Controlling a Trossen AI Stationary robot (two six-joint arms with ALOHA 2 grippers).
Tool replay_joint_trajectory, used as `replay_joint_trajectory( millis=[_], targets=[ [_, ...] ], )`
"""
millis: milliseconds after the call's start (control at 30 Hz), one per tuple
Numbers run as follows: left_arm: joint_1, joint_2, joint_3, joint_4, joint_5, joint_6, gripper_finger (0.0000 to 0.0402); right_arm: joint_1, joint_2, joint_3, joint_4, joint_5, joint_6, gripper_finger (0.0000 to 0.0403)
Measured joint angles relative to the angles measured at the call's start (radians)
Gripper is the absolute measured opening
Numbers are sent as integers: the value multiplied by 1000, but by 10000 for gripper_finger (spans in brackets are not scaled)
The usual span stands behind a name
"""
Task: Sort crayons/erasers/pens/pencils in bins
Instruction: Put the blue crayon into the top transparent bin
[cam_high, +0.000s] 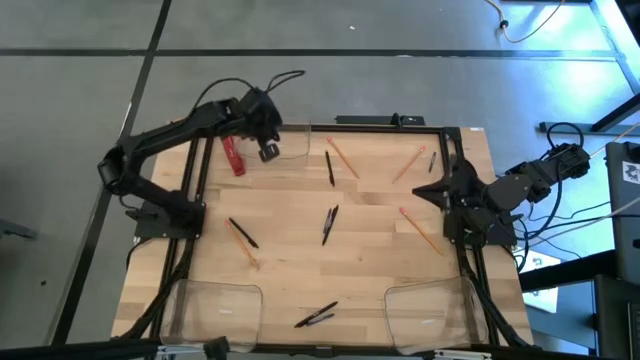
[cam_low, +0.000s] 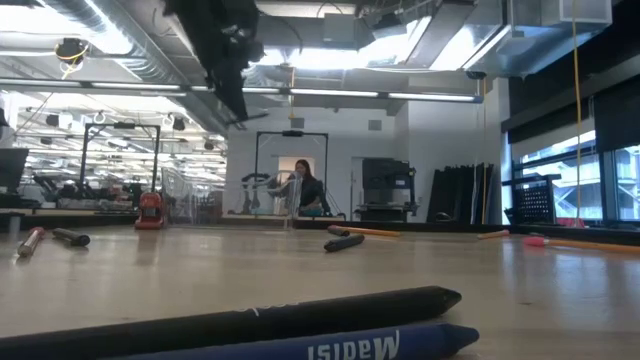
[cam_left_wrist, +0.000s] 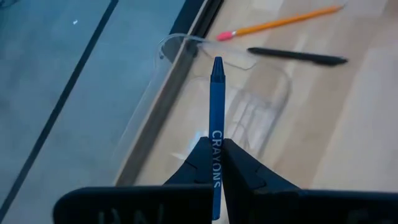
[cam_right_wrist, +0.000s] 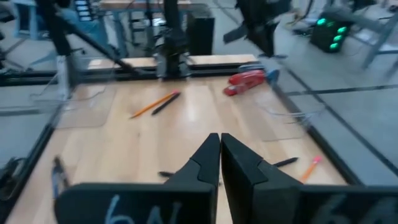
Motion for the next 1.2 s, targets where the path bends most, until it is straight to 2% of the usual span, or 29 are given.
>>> replay_joint_trajectory(
  millis=[100, 267, 467, 700, 933, 1200],
  targets=[
    [34, 47, 0, 14, 2, 7, 0, -3, 0, 0, 7, 32, 1, 17],
    [53, 113, 0, 13, 34, 19, 0, -53, 0, 0, 63, 27, -20, 17],
    [39, 148, 0, 11, 56, 32, 0, -172, 0, 0, 168, -87, -83, 17],
    [38, 147, 0, 10, 56, 32, 0, -338, 20, 5, 252, -277, -104, 17],
    [44, 147, 0, 10, 83, 32, 0, -477, 201, 146, 183, -516, -164, 17],
    [45, 152, 0, 10, 105, 32, 0, -563, 430, 363, -1, -607, -235, 17]
  ],
)
